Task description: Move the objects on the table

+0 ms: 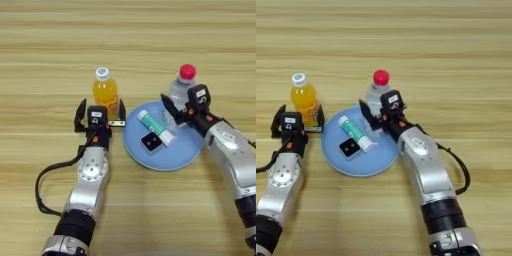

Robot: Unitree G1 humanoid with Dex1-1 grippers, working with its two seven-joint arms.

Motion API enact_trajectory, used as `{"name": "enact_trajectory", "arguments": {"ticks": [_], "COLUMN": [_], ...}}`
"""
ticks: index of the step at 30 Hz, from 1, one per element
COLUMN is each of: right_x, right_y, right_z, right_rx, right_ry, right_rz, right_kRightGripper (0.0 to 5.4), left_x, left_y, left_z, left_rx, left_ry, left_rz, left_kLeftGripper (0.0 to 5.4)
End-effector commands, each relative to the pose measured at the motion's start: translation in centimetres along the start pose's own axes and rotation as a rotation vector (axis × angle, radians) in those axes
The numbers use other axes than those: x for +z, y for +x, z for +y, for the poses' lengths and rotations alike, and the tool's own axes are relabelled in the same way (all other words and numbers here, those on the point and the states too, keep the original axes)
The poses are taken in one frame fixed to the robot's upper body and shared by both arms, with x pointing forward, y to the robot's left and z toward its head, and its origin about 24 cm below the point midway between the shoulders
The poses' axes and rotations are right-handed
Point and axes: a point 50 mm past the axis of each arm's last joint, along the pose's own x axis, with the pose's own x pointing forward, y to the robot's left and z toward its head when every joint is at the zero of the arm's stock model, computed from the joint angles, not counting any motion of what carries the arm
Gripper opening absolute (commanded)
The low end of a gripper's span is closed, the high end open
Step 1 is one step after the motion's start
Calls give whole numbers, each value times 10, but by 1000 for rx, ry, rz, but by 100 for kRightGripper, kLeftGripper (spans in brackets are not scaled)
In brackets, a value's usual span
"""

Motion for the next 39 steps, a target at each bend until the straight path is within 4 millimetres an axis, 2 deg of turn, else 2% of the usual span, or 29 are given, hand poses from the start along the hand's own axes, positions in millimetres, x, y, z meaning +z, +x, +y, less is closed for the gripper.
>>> {"name": "enact_trajectory", "arguments": {"ticks": [1,4,7,10,14,26,38,39], "right_x": [32,42,42,35,14,-16,-22,-23], "right_y": [-6,-12,-18,-29,-46,-47,-45,-45], "right_z": [-22,-37,-55,-77,-105,-114,-113,-113], "right_rx": [-90,-156,-225,-321,-462,-509,-487,-487], "right_ry": [-11,-12,-25,-42,-47,-34,-45,-46], "right_rz": [-106,-133,-124,-86,16,108,119,125], "right_kRightGripper": [321,318,318,318,317,317,317,346], "left_x": [0,0,0,0,-1,-1,0,0], "left_y": [0,1,1,0,1,1,1,1], "left_z": [-9,-9,-9,-9,-7,-7,-7,-7], "left_rx": [-8,-8,-7,-7,-6,-3,0,0], "left_ry": [-17,-17,-17,-16,-14,-14,-16,-15], "left_rz": [8,9,8,8,8,9,6,7], "left_kLeftGripper": [540,540,540,540,540,540,540,540]}}
